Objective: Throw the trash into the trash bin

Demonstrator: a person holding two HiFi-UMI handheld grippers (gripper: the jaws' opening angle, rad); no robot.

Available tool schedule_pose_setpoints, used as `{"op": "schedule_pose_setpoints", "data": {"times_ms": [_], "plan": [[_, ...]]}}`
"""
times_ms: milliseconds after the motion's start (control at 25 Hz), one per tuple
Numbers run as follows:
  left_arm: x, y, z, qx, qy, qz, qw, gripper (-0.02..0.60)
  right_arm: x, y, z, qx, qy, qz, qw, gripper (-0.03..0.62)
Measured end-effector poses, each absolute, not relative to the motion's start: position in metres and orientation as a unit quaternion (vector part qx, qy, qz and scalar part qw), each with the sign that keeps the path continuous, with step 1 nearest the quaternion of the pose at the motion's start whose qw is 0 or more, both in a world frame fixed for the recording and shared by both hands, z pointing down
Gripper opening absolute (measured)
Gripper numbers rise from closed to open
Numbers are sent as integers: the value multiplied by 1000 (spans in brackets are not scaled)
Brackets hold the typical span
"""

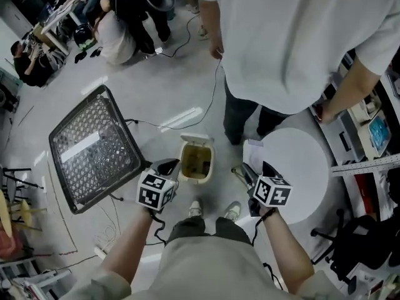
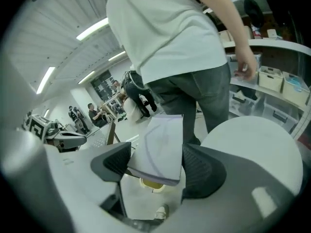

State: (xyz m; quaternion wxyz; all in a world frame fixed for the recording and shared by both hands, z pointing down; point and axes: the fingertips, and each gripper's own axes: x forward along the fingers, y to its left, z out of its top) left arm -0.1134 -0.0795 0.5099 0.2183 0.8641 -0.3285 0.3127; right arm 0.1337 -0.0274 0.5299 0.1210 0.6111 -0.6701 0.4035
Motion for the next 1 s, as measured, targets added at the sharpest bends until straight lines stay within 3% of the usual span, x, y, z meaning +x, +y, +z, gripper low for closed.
{"op": "schedule_pose_setpoints", "data": {"times_ms": [480,1000], "plan": [[-185,-92,596,835,-344,334,269,3,14,-81,639,535,-686,448,204,333],[-201,-83,727,813,-316,366,324,2,-44,-68,819,482,-646,499,319,333]]}}
